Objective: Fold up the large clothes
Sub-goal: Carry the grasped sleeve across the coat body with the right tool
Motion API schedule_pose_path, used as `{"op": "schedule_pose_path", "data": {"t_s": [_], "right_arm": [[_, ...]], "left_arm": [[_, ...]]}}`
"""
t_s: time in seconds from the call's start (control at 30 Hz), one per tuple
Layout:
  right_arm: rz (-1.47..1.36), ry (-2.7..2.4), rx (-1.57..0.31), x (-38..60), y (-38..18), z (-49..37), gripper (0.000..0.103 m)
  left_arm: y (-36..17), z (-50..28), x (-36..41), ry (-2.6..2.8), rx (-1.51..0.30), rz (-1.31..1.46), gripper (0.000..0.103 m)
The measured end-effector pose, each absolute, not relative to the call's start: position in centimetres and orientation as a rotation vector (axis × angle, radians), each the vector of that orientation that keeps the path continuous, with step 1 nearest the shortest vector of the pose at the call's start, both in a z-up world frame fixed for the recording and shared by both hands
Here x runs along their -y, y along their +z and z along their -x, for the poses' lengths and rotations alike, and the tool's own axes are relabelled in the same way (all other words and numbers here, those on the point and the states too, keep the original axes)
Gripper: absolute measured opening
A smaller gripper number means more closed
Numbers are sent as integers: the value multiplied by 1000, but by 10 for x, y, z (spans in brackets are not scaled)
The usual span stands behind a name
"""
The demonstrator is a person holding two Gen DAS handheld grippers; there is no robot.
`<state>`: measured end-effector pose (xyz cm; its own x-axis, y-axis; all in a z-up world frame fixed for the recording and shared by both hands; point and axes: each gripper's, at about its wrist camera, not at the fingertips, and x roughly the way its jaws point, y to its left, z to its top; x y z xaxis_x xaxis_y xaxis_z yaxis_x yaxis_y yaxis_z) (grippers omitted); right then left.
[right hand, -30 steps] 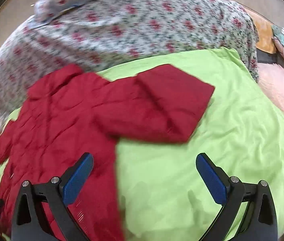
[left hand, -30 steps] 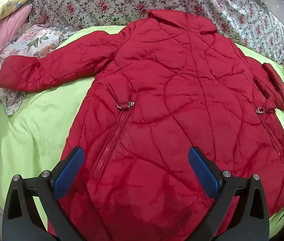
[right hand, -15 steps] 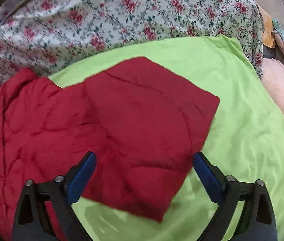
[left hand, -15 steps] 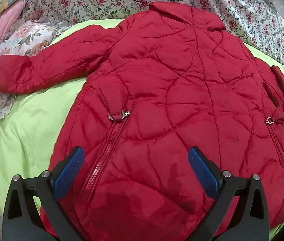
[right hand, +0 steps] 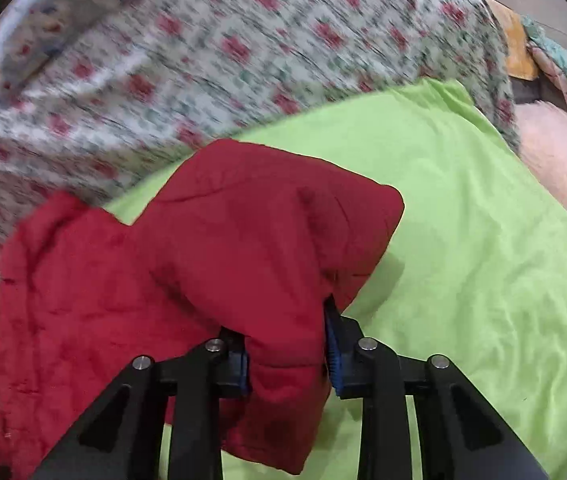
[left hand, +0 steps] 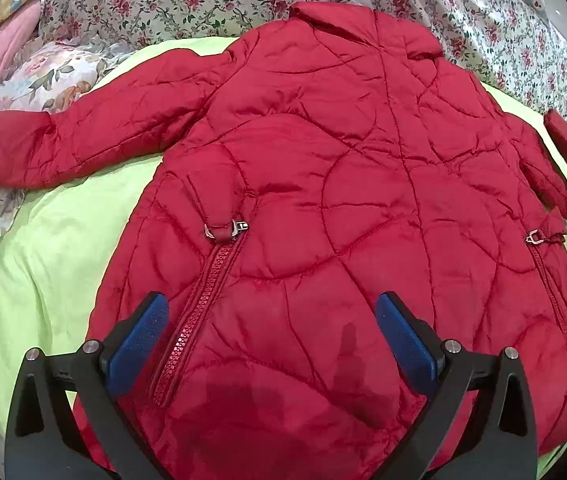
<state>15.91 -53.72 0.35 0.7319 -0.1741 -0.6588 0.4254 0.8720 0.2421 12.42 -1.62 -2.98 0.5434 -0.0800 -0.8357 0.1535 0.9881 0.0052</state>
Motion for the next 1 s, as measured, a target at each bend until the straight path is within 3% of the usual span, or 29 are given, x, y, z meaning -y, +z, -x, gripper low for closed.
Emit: {"op": "schedule_pose_path", "data": {"t_s": [0.53, 1.0], "right_arm": [[-425, 181, -624, 364, 66, -166, 24], [-497, 406, -769, 257, 18, -211, 24]], "left_arm": [[-12, -117, -14, -241, -968, 60, 103], [-8, -147, -60, -425, -974, 370, 103]]}}
